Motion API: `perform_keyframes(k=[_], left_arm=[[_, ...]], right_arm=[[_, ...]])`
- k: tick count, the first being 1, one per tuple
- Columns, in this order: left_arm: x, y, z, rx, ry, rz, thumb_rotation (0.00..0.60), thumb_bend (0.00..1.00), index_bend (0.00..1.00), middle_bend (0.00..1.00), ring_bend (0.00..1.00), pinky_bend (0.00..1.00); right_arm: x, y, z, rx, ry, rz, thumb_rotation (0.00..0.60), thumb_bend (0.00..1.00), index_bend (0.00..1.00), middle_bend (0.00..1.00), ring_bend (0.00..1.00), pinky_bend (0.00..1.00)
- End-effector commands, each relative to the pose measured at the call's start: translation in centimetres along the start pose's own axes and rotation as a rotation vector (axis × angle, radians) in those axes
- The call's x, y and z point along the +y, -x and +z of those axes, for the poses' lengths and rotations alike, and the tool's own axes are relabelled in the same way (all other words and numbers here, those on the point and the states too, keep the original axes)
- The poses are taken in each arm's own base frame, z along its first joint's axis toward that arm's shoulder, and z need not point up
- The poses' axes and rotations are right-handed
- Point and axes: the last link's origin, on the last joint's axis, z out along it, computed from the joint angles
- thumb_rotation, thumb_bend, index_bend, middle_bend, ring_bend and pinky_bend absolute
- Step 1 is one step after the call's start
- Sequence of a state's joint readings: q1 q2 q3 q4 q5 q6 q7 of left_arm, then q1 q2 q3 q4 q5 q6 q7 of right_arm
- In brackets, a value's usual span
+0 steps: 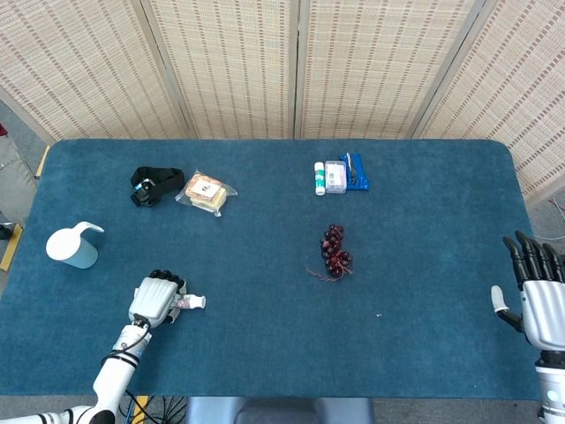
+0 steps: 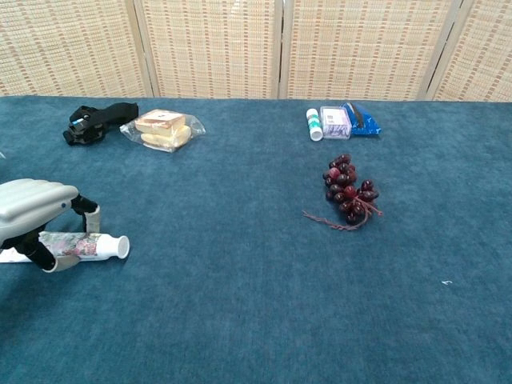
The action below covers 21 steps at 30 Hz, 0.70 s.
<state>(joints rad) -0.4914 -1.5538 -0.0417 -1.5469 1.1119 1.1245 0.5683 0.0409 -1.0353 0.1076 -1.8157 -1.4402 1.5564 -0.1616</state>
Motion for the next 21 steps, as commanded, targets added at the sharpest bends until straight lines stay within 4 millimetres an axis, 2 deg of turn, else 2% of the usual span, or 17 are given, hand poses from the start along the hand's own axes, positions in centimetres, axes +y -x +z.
perform_keyframes(k=[1, 7, 11, 17, 21], left_arm=[[0.1, 0.1, -0.1, 0.018, 0.01, -0.014, 0.6, 0.26, 0.48, 0.41, 0.26, 0.21], [0.0, -0.1, -0.1, 0.048, 0.031, -0.045, 0.6, 0.26, 0.5, 0.46, 0.3, 0.23], [-0.2, -0.4, -0.1, 0.068, 0.042, -0.054, 0.6, 0.3, 0.51, 0.51, 0.35, 0.26], [-0.5, -1.3, 0.1, 0.088, 0.065, -0.053, 0.6, 0.34, 0.53, 0.62, 0.43, 0.3], [-0.7, -2.3, 0.3, 0.091, 0.088, -0.031, 0.6, 0.36, 0.54, 0.66, 0.45, 0.3]], right_arm=[[0.0, 0.0, 0.0, 0.0, 0.0, 0.0, 0.6, 0.36, 0.0, 0.02, 0.0, 0.03], [-0.2, -0.1, 0.0, 0.004, -0.007, -0.002, 0.6, 0.36, 0.0, 0.02, 0.0, 0.03], [-0.5, -0.1, 0.2, 0.009, -0.02, -0.006, 0.6, 0.36, 0.0, 0.02, 0.0, 0.03], [-1.6, -0.2, 0.7, -0.006, -0.074, -0.019, 0.6, 0.36, 0.0, 0.02, 0.0, 0.03], [-2.8, -0.4, 1.3, -0.018, -0.139, -0.031, 0.6, 0.36, 0.0, 0.04, 0.0, 0.03]])
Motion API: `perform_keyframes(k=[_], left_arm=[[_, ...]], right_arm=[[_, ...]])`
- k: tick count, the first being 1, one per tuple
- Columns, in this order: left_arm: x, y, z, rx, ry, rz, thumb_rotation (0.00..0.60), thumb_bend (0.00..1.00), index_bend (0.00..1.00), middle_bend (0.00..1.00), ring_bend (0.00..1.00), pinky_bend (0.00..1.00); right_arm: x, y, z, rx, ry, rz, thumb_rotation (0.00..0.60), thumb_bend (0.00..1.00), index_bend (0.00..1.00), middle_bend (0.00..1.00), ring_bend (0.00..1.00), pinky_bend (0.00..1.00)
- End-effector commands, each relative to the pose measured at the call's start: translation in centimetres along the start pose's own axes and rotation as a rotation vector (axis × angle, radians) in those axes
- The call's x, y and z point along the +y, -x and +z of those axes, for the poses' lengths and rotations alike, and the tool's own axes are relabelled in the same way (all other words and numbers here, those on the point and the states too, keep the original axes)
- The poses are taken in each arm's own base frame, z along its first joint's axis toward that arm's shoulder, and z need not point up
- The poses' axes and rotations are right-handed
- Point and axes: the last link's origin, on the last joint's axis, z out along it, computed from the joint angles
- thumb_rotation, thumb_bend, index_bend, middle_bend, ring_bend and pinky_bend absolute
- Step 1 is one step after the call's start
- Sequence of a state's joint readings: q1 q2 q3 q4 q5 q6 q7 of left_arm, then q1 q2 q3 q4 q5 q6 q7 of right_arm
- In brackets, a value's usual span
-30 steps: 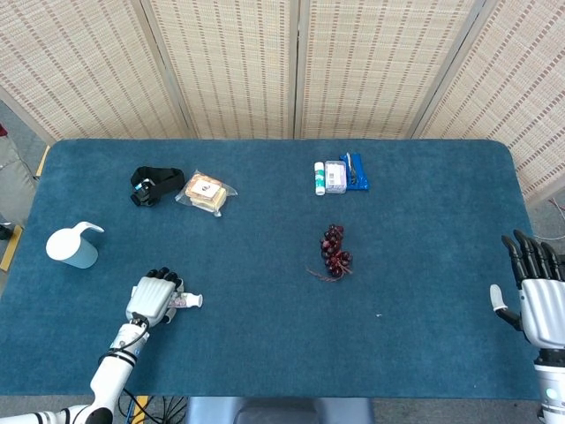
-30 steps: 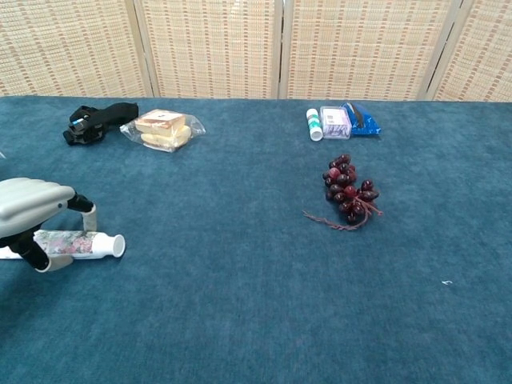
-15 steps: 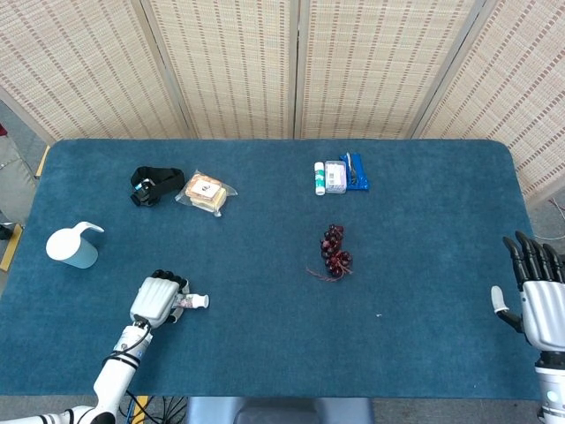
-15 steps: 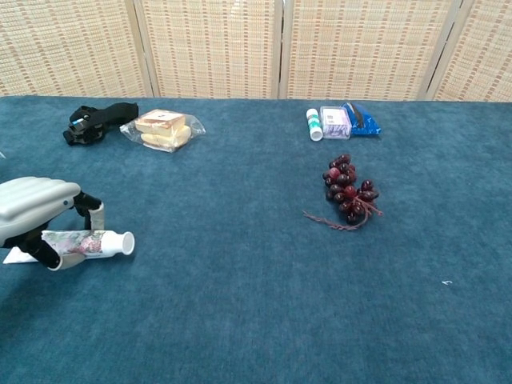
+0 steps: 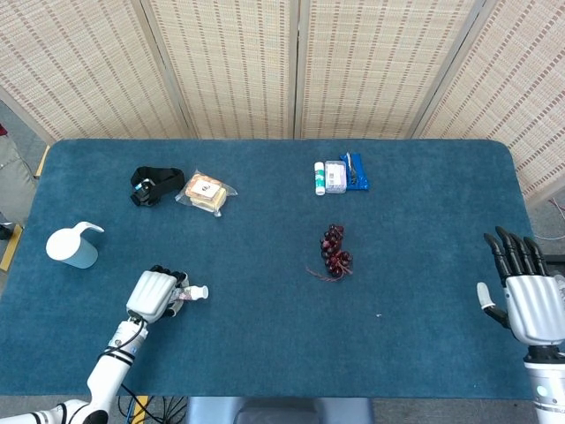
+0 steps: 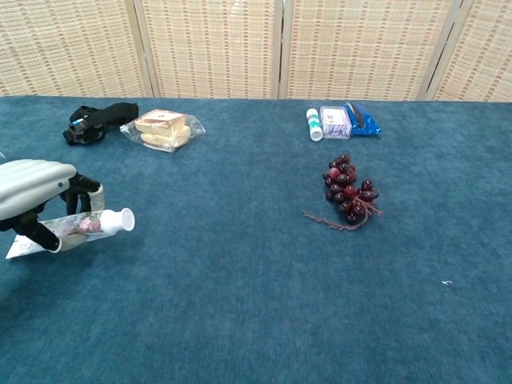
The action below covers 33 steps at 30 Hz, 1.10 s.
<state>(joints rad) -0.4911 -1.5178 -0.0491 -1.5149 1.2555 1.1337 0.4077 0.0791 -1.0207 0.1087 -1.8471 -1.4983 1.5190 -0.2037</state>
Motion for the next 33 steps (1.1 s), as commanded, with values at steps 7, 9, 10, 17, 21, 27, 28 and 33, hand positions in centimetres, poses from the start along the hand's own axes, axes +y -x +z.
perform_keyframes(k=[7, 9, 10, 17, 21, 27, 28, 33], left_arm=[[0.8, -4.1, 1.0, 0.035, 0.083, 0.044, 0.6, 0.36, 0.55, 0.69, 0.46, 0.31], [1.2, -5.2, 1.3, 0.047, 0.104, 0.052, 0.6, 0.36, 0.56, 0.69, 0.46, 0.31], [1.5, -6.0, 1.4, 0.055, 0.119, 0.057, 0.6, 0.36, 0.56, 0.69, 0.46, 0.31], [4.0, -9.7, 2.3, 0.06, 0.209, 0.058, 0.6, 0.36, 0.56, 0.7, 0.47, 0.32], [5.6, -11.0, 2.4, 0.076, 0.264, 0.102, 0.6, 0.36, 0.56, 0.7, 0.47, 0.33], [7.4, -11.6, 2.7, 0.061, 0.32, 0.116, 0.6, 0.36, 0.56, 0.7, 0.47, 0.32], [7.6, -11.7, 2.8, 0.059, 0.325, 0.114, 0.6, 0.36, 0.56, 0.7, 0.47, 0.33], [9.0, -11.9, 3.4, 0.043, 0.353, 0.088, 0.6, 0.37, 0.56, 0.7, 0.47, 0.33]], right_arm=[[-4.1, -0.7, 2.5, -0.022, -0.205, -0.026, 0.6, 0.38, 0.05, 0.06, 0.0, 0.03], [-5.3, -0.7, 3.0, -0.024, -0.26, -0.034, 0.6, 0.38, 0.1, 0.07, 0.0, 0.03], [-6.1, -0.7, 3.4, -0.023, -0.299, -0.036, 0.6, 0.38, 0.14, 0.07, 0.0, 0.03], [-11.4, -0.4, 5.5, -0.067, -0.507, -0.021, 0.6, 0.39, 0.25, 0.08, 0.0, 0.01], [-14.5, 0.0, 6.5, -0.105, -0.605, -0.015, 0.6, 0.39, 0.25, 0.08, 0.0, 0.0], [-17.6, 0.8, 7.5, -0.13, -0.689, -0.031, 0.6, 0.39, 0.25, 0.07, 0.0, 0.0], [-18.0, 0.9, 7.6, -0.132, -0.694, -0.033, 0.6, 0.39, 0.25, 0.06, 0.0, 0.0], [-20.4, 1.7, 8.1, -0.132, -0.75, -0.041, 0.6, 0.39, 0.25, 0.05, 0.0, 0.0]])
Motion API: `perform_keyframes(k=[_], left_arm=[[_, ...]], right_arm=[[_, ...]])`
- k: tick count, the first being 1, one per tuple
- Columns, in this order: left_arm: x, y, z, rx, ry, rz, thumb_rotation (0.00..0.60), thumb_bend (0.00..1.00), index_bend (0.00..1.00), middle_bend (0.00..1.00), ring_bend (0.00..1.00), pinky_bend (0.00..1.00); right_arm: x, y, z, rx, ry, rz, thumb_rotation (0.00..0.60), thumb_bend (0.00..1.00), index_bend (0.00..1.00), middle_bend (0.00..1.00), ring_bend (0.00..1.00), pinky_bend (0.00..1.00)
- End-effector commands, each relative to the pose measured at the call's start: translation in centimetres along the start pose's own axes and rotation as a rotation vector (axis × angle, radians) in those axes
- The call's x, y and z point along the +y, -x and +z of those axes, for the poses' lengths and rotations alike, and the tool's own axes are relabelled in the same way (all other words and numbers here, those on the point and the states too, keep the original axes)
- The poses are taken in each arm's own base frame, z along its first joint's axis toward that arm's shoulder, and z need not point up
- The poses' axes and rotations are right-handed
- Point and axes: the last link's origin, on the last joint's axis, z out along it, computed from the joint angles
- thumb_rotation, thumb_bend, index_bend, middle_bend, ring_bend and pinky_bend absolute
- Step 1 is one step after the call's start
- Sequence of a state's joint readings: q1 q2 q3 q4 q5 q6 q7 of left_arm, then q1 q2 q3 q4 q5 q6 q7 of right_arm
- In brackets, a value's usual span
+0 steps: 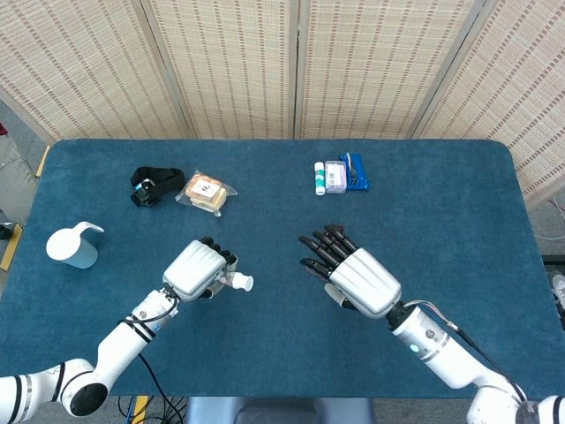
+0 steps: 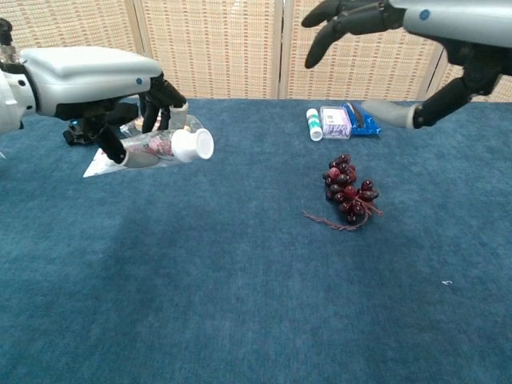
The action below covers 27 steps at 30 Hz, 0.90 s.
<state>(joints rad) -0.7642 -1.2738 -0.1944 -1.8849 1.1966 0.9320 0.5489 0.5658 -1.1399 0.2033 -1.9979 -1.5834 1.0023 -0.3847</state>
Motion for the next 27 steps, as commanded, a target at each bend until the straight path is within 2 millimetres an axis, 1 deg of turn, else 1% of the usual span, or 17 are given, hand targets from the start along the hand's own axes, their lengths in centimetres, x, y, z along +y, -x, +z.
perform_keyframes(k=[1, 6, 12, 27], left_arm=[[0.7, -0.1, 0.6, -0.011, 0.015, -0.024, 0.6, 0.37, 0.56, 0.7, 0.47, 0.33], [1.3, -0.5, 1.6, -0.036, 0.021, -0.076, 0.6, 0.37, 0.57, 0.7, 0.47, 0.33], [1.4, -0.9, 2.6, -0.055, 0.007, -0.112, 0.6, 0.37, 0.57, 0.71, 0.47, 0.33], [1.1, -1.3, 3.7, -0.087, -0.041, -0.16, 0.6, 0.37, 0.57, 0.71, 0.48, 0.33]], right_arm=[[-0.8, 0.3, 1.2, 0.005, -0.028, -0.024, 0.6, 0.39, 0.25, 0.05, 0.0, 0.0], [-1.7, 0.9, 2.0, 0.009, -0.049, -0.044, 0.6, 0.39, 0.25, 0.03, 0.0, 0.0], [-2.4, 1.6, 2.7, 0.01, -0.062, -0.058, 0.6, 0.39, 0.25, 0.02, 0.0, 0.0], [-3.6, 2.9, 3.9, 0.021, -0.089, -0.089, 0.6, 0.39, 0.25, 0.01, 0.0, 0.0]])
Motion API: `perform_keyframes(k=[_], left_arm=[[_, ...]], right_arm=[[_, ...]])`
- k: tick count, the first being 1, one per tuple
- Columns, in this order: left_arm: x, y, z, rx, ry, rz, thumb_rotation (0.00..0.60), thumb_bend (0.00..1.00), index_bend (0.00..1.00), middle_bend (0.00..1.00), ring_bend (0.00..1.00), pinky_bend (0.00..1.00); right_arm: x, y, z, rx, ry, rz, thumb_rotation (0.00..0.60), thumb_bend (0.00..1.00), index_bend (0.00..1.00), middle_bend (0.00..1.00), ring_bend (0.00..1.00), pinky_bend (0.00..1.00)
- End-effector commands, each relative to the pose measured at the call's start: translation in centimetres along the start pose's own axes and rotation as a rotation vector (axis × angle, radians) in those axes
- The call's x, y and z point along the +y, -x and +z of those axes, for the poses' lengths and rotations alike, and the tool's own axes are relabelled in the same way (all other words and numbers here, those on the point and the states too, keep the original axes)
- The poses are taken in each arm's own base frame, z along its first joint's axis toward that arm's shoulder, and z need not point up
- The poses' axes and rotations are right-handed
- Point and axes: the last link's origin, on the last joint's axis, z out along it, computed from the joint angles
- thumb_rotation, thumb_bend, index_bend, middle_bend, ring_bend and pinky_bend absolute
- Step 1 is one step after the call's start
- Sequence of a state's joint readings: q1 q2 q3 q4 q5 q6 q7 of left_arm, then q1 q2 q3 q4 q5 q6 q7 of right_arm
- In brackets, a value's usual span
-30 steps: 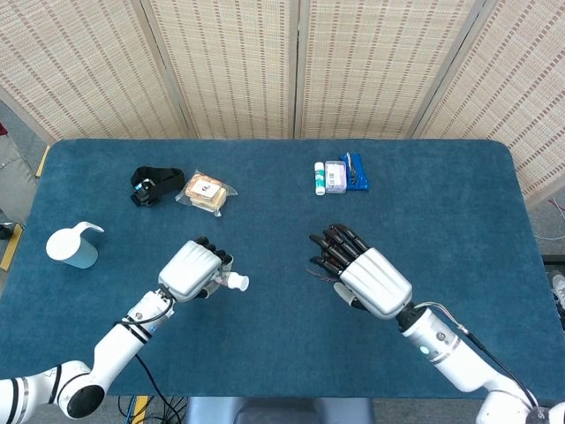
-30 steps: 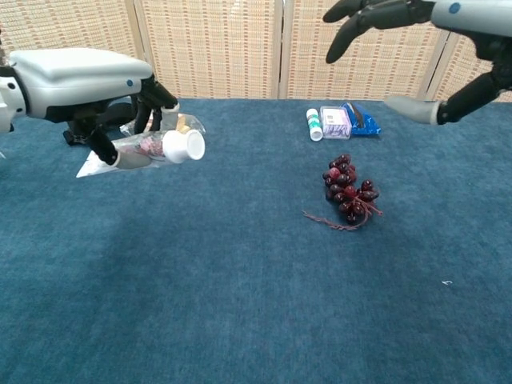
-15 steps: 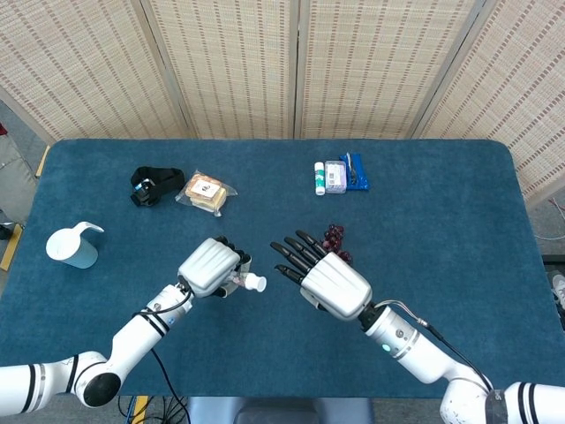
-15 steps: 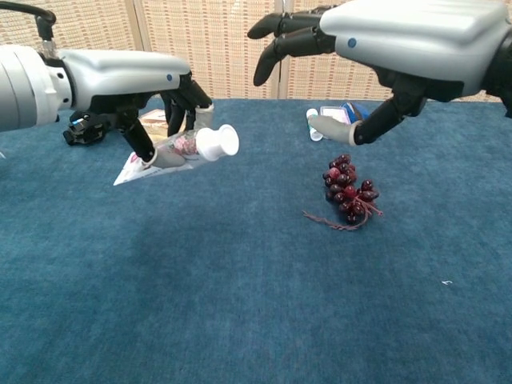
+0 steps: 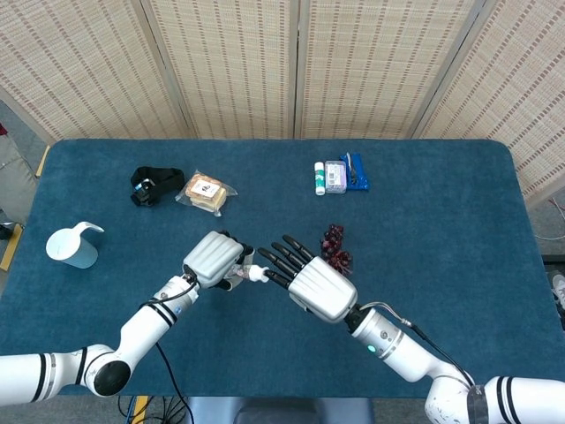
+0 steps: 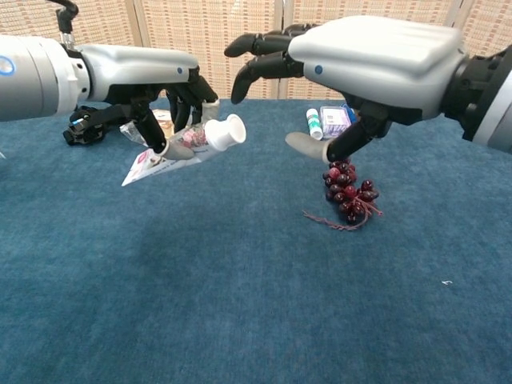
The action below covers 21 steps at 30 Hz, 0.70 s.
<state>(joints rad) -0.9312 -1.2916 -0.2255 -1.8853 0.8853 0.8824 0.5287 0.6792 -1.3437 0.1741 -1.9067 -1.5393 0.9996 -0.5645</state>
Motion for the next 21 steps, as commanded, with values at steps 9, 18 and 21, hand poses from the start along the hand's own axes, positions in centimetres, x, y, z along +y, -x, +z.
perform_keyframes(k=[9, 18, 21], left_arm=[[0.2, -0.3, 0.0, -0.015, -0.003, -0.017, 0.6, 0.37, 0.57, 0.71, 0.48, 0.33], [0.3, -0.3, 0.0, -0.013, -0.005, -0.022, 0.6, 0.37, 0.57, 0.71, 0.48, 0.33], [0.3, -0.3, 0.0, -0.014, -0.007, -0.021, 0.6, 0.37, 0.57, 0.71, 0.48, 0.33]], right_arm=[[-0.1, 0.7, 0.5, -0.007, 0.003, -0.012, 0.6, 0.39, 0.25, 0.01, 0.0, 0.0], [-0.3, 1.3, 1.1, -0.015, -0.001, -0.013, 0.6, 0.39, 0.25, 0.01, 0.0, 0.0], [-0.4, 1.4, 1.2, -0.02, -0.001, -0.015, 0.6, 0.39, 0.25, 0.01, 0.0, 0.0]])
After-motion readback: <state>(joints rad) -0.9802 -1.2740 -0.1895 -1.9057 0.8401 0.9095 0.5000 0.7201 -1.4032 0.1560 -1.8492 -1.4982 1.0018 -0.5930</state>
